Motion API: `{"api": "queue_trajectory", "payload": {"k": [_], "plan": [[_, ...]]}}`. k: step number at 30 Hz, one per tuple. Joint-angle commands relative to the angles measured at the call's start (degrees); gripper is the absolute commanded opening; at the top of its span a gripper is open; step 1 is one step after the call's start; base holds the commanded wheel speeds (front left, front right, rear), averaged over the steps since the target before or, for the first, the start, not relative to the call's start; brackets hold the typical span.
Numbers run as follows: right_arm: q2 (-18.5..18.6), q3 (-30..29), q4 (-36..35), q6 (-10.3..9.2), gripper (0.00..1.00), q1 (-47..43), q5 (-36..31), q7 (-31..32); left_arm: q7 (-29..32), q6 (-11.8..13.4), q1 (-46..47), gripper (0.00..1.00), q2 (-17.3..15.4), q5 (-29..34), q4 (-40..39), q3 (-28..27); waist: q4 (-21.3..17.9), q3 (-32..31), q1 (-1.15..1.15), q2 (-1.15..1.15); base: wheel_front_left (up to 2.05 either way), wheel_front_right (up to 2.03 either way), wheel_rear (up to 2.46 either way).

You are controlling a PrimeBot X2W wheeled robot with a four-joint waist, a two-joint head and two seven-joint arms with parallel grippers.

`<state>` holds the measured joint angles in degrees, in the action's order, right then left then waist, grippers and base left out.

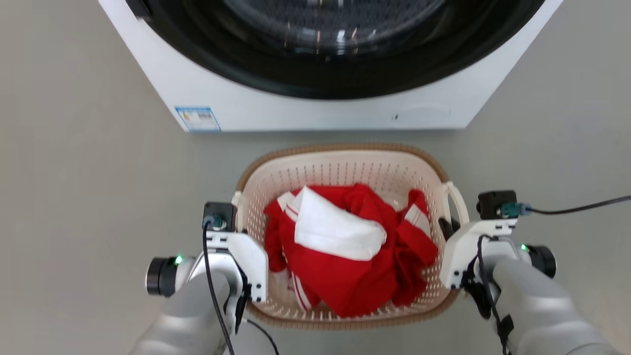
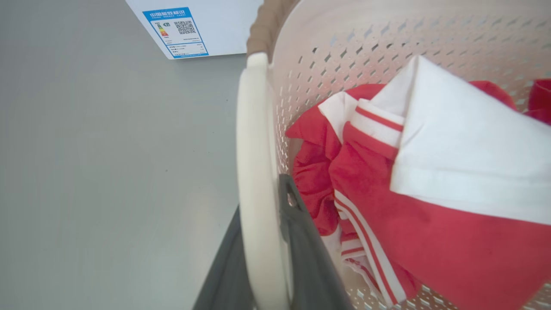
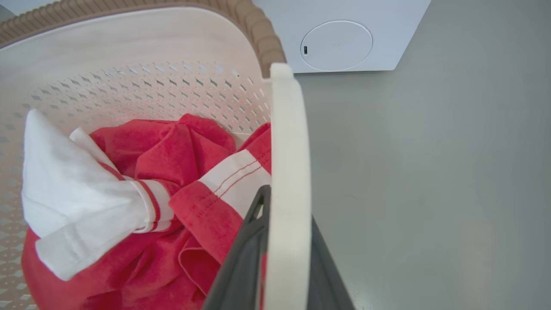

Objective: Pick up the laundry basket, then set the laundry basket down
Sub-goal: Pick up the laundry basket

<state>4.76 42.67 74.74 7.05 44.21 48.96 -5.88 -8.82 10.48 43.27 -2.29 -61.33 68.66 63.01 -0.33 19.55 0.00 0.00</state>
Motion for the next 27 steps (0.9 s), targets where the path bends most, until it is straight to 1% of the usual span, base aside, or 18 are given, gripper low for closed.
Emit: {"api": "queue_trajectory", "payload": {"k": [1, 9, 16, 21, 27], "plan": [[-1.26, 0.57, -0.88, 0.44, 0.0, -1.26, 0.15, -0.18, 0.05, -0.55, -0.56, 0.0, -0.59, -0.32, -0.17, -0.26, -0.49, -4.17, 0.0, 0.0, 0.0, 0.0, 0.0], [-1.68, -0.09, -0.8, 0.44, 0.0, -5.16, -0.59, 2.9, 1.49, -2.23, -4.37, 0.0, -0.59, -2.6, 1.07, 0.97, -1.35, -10.9, 0.0, 0.0, 0.0, 0.0, 0.0], [-1.82, -1.83, -0.79, 0.44, 0.0, -8.15, -2.24, 4.94, 3.01, -3.05, -7.19, 0.0, -0.59, -4.1, 1.51, 2.08, -1.63, -15.96, 0.0, 0.0, 0.0, 0.0, 0.0], [-1.86, -2.84, -0.79, 0.44, 0.0, -9.74, -2.85, 5.97, 4.26, -3.7, -8.63, 0.0, -0.59, -4.73, 1.91, 2.77, -1.66, -18.27, 0.0, 0.0, 0.0, 0.0, 0.0], [-1.87, -2.07, -0.79, 0.44, 0.0, -10.63, -2.18, 6.89, 5.64, -4.27, -9.51, 0.0, -0.59, -5.57, 1.63, 3.66, -1.45, -20.03, 0.0, 0.0, 0.0, 0.0, 0.0]]}}
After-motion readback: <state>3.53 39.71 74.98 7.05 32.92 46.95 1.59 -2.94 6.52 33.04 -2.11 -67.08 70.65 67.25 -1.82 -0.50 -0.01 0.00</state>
